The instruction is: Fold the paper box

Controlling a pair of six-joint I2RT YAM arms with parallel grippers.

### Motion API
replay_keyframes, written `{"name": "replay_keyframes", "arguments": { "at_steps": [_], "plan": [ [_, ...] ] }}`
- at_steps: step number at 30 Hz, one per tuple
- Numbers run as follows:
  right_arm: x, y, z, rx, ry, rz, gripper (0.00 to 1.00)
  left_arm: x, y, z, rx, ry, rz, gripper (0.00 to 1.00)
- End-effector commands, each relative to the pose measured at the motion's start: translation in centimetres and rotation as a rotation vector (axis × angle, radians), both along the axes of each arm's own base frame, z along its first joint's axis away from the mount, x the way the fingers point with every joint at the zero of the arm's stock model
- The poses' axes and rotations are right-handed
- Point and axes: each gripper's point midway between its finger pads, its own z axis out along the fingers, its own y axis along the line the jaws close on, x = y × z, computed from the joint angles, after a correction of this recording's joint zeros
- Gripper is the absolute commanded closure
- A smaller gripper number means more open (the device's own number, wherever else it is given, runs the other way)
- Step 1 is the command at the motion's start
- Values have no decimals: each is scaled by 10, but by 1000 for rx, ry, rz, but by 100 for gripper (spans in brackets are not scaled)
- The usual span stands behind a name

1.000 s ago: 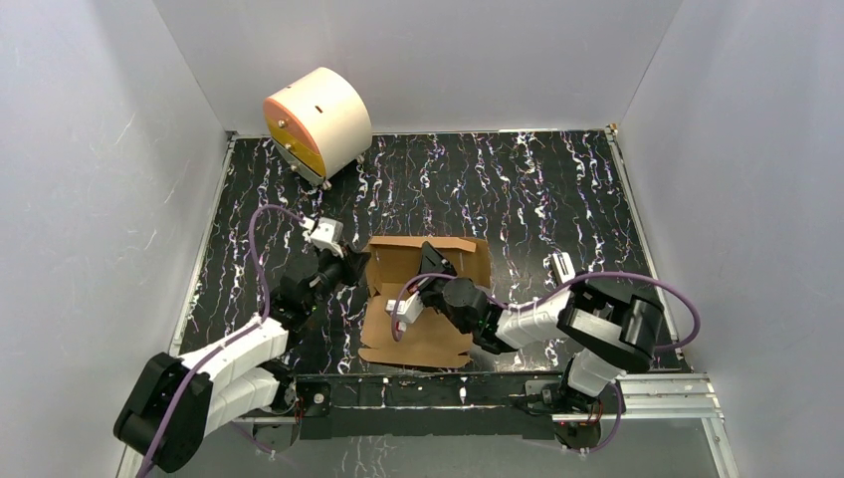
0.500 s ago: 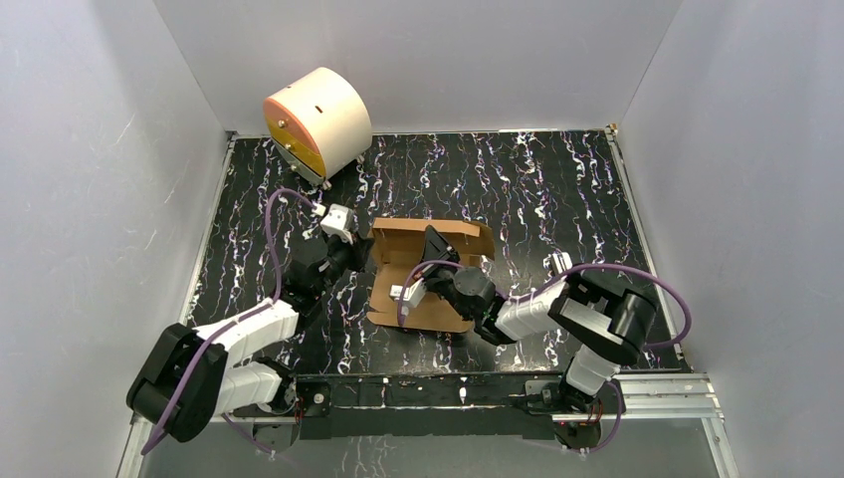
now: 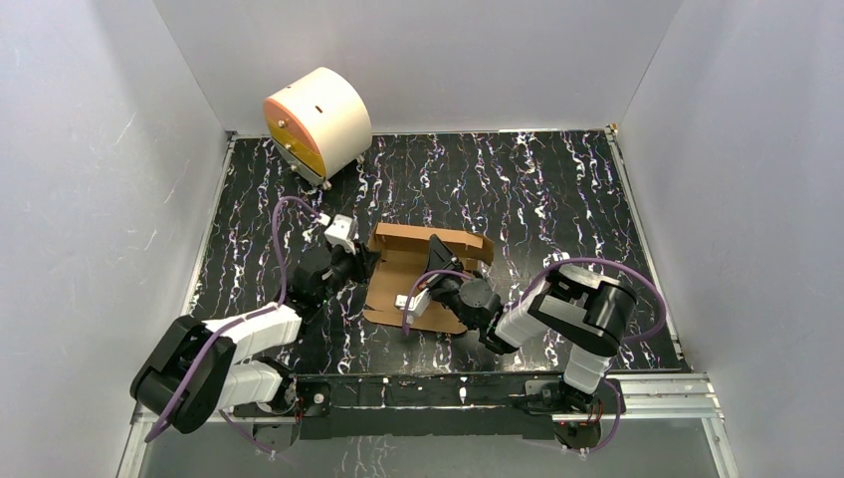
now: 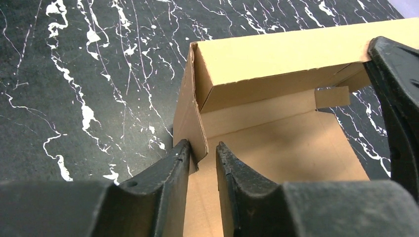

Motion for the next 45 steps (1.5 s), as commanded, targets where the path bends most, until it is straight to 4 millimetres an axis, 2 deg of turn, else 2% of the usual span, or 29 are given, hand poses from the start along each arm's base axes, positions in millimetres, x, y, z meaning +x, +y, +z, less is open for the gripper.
{"name": "replay_keyframes", "arguments": {
  "at_steps": [1, 4, 8, 13, 19, 21, 23, 25, 29, 32, 40, 45],
  "plan": [
    [-2, -4, 19, 88, -46, -8, 100, 1, -1, 29, -55, -78, 9, 72],
    [-3, -4, 17, 87, -35, -7, 100, 3, 3, 43, -66, -88, 35, 67],
    [-3, -3, 11, 76, -11, -2, 100, 7, 19, 57, -45, -121, 117, 60],
    [-2, 0, 6, 59, -2, 1, 100, 15, 47, 78, -45, -191, 258, 59],
    [-1, 0, 2, 42, 15, -1, 100, 25, 103, 84, -106, -248, 471, 62],
    [-2, 0, 2, 43, 23, 2, 100, 32, 118, 82, -149, -226, 487, 62],
    [-2, -1, 2, 46, 29, 2, 100, 41, 122, 78, -166, -198, 465, 62],
    [-2, -1, 1, 43, 36, 2, 100, 50, 118, 72, -162, -162, 415, 62],
    [-2, -1, 0, 44, 40, 5, 100, 67, 95, 56, -150, -87, 286, 63],
    [-2, 0, 1, 43, 44, 7, 100, 74, 83, 49, -143, -64, 217, 65],
    [-2, 1, 0, 39, 44, 8, 100, 81, 64, 28, -119, -16, 99, 66],
    [-1, 2, 1, 39, 43, 7, 100, 74, 50, 18, -135, 11, 10, 67]
  ]
}}
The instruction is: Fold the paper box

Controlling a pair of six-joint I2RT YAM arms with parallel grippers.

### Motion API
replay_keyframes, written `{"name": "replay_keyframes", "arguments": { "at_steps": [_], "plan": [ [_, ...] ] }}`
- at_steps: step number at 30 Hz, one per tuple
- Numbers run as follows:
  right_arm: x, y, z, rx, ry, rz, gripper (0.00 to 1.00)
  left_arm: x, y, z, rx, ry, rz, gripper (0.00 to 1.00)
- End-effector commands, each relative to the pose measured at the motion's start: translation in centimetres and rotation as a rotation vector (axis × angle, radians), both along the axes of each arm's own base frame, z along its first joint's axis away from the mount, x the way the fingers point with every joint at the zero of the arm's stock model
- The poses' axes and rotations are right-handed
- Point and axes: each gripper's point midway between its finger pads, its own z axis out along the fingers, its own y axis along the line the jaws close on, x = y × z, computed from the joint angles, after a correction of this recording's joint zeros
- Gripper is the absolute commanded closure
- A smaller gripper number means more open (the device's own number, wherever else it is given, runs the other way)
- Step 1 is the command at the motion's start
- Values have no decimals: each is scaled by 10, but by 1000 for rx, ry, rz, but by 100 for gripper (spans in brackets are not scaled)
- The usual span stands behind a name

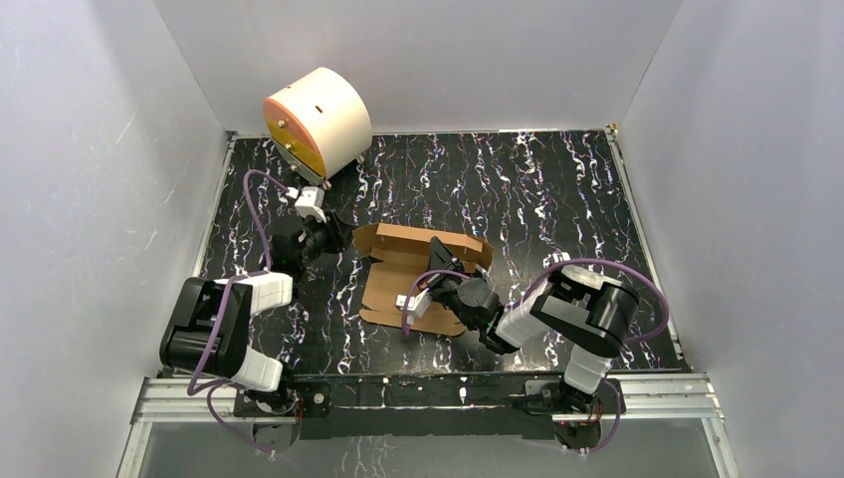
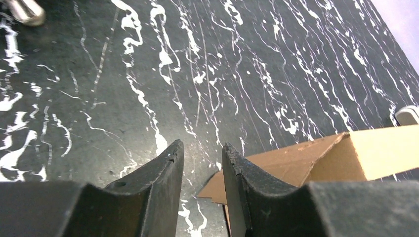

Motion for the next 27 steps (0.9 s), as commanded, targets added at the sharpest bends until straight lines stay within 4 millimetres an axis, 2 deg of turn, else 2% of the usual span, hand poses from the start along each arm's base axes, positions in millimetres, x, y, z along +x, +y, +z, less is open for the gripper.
{"name": "replay_keyframes", "arguments": {
  "at_steps": [1, 9, 27],
  "plan": [
    [-2, 4, 13, 42, -12, 13, 100, -3, -17, 20, -23, -84, -121, 68],
    [0, 7, 15, 44, -19, 15, 100, -18, -29, 15, -45, -67, -208, 69],
    [0, 15, 15, 42, 0, 37, 100, -42, -51, 8, -32, -81, -257, 69]
  ]
}}
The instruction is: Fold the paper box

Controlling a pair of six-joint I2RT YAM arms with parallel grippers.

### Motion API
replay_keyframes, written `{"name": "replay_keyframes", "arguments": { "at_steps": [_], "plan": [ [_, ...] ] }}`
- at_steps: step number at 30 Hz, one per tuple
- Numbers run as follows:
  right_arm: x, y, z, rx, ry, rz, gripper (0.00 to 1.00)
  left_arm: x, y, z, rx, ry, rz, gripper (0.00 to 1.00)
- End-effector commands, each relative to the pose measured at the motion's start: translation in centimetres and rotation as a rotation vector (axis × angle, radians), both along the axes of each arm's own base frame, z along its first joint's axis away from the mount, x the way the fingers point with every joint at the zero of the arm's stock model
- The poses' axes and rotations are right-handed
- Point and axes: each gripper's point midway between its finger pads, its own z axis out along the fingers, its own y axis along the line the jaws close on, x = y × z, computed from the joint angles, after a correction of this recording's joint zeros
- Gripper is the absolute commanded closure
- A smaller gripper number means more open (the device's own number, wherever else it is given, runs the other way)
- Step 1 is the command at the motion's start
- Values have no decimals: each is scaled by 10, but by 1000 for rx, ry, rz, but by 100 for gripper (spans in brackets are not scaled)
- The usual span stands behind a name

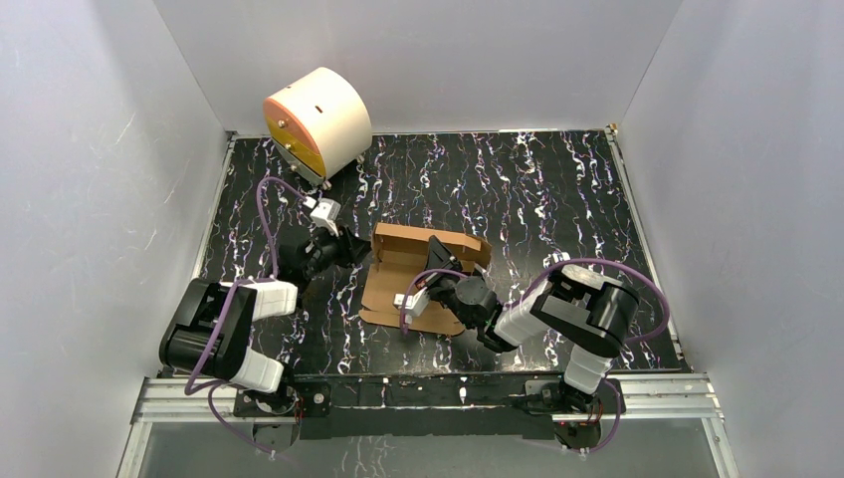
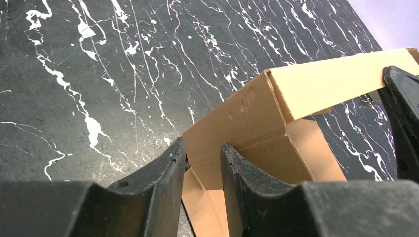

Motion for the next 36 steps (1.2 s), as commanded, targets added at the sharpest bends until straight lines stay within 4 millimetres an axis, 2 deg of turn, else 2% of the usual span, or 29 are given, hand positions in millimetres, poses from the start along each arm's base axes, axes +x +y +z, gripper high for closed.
{"name": "replay_keyframes", "arguments": {
  "at_steps": [1, 9, 25, 36],
  "plan": [
    [-2, 11, 14, 48, -1, 36, 100, -2, -6, 20, 1, -103, -18, 69],
    [-2, 12, 10, 43, 18, 39, 100, -5, -10, 20, 23, -145, -15, 69],
    [-3, 12, 1, 27, 81, 48, 100, 4, -22, 29, 6, -217, -12, 70],
    [-6, 16, -7, 12, 144, 65, 100, 0, -29, 29, 22, -280, -74, 65]
  ]
}}
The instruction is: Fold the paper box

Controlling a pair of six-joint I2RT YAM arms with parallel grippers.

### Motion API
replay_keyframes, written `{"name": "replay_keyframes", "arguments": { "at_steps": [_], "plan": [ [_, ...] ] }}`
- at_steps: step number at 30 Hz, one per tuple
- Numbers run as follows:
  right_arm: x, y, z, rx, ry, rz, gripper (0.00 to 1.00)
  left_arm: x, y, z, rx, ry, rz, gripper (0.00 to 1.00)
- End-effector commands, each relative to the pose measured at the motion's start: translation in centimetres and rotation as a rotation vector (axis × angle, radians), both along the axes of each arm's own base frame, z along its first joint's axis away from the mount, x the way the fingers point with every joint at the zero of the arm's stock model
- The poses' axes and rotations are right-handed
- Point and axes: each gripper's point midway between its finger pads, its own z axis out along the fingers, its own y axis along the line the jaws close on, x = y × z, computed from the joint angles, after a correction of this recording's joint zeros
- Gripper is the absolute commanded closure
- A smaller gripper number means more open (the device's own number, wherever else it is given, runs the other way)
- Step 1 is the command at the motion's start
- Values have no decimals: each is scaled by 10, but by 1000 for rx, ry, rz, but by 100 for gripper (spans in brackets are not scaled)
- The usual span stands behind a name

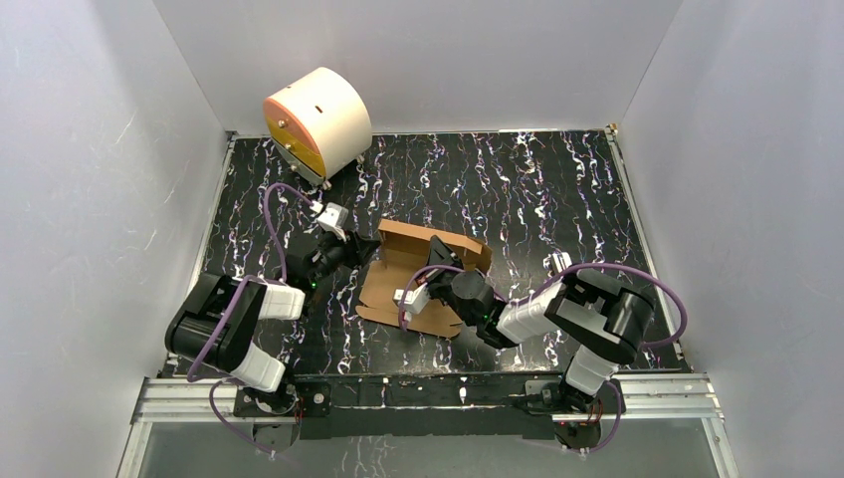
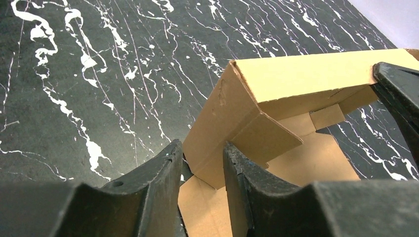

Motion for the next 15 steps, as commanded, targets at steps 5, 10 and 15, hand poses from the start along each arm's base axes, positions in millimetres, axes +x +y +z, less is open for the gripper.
{"name": "replay_keyframes", "arguments": {
  "at_steps": [5, 10, 15],
  "plan": [
    [-8, 19, -3, 8, 56, 81, 100, -5, -19, 24, 14, -163, -131, 63],
    [-8, 20, -4, 7, 62, 86, 100, 0, -19, 21, 28, -164, -122, 63],
    [-9, 20, -5, 6, 72, 91, 100, 13, -13, 20, 34, -162, -63, 67]
  ]
}}
